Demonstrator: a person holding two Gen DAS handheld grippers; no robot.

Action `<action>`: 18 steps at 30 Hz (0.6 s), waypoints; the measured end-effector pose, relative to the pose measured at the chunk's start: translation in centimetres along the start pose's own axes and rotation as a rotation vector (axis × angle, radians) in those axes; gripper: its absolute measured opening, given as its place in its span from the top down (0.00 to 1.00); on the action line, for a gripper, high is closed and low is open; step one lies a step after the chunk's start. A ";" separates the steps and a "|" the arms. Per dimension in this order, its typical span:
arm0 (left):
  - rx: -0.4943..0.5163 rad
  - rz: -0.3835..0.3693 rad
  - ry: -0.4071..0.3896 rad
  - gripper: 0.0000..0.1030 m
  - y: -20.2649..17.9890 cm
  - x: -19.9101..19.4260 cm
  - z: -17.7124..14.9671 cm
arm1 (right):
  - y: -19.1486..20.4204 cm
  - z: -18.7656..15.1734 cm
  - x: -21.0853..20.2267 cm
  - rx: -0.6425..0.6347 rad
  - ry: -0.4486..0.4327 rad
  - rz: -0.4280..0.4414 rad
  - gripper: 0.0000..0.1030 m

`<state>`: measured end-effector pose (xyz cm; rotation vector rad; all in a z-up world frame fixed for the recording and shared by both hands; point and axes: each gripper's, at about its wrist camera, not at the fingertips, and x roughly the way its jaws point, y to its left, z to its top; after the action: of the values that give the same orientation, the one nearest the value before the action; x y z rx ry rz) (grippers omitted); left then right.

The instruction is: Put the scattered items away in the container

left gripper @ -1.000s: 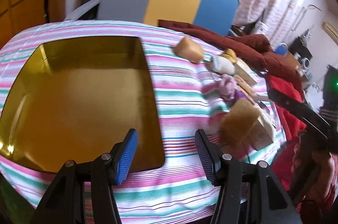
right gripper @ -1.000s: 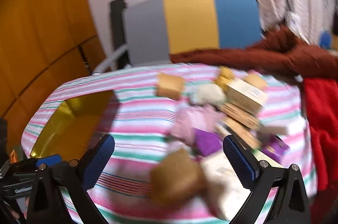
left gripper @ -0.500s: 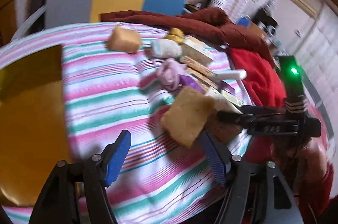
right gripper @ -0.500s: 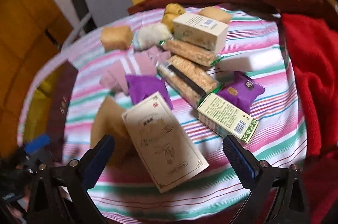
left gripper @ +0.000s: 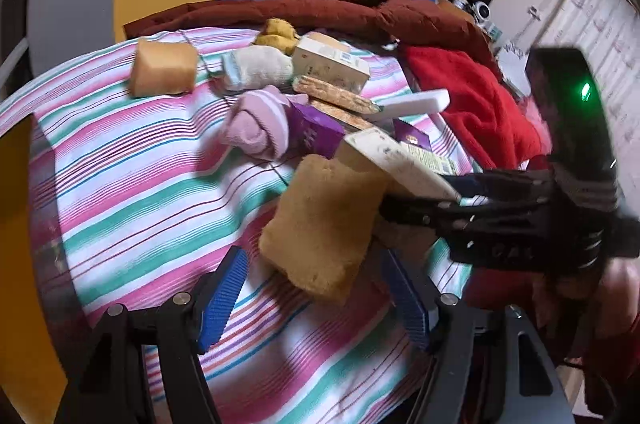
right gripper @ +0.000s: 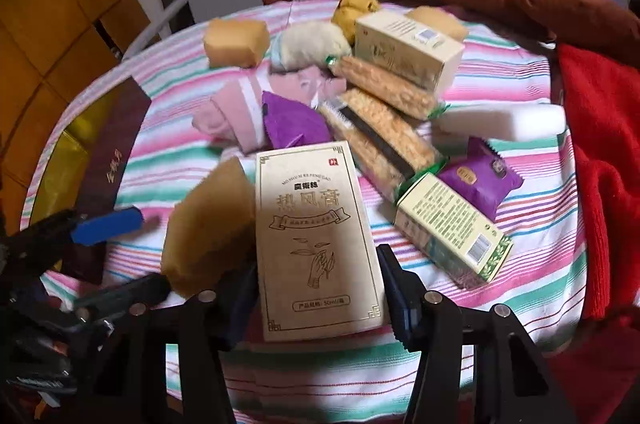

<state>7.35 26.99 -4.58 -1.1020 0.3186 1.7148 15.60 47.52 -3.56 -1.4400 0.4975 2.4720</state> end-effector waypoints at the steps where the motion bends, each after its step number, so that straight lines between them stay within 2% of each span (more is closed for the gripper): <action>1: 0.015 0.011 0.010 0.31 -0.2 0.5 0.1 | -0.3 0.1 -0.1 0.013 -0.005 0.010 0.47; 8: 0.043 0.020 0.046 0.32 -0.9 3.0 0.5 | -1.7 0.7 -1.3 0.132 -0.079 0.088 0.50; 10: 0.049 0.049 0.061 0.39 -1.2 3.8 0.3 | -2.0 0.7 -1.5 0.149 -0.087 0.100 0.50; 15: 0.071 0.073 0.056 0.42 -1.4 4.2 -0.1 | -1.5 0.9 -1.4 0.129 -0.095 0.087 0.50; 18: 0.039 0.056 0.042 0.46 -0.9 3.7 -0.4 | -1.2 0.9 -1.3 0.112 -0.093 0.077 0.50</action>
<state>8.15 29.45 -7.47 -1.1116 0.4107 1.7288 15.91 48.94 -2.21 -1.2802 0.6725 2.5123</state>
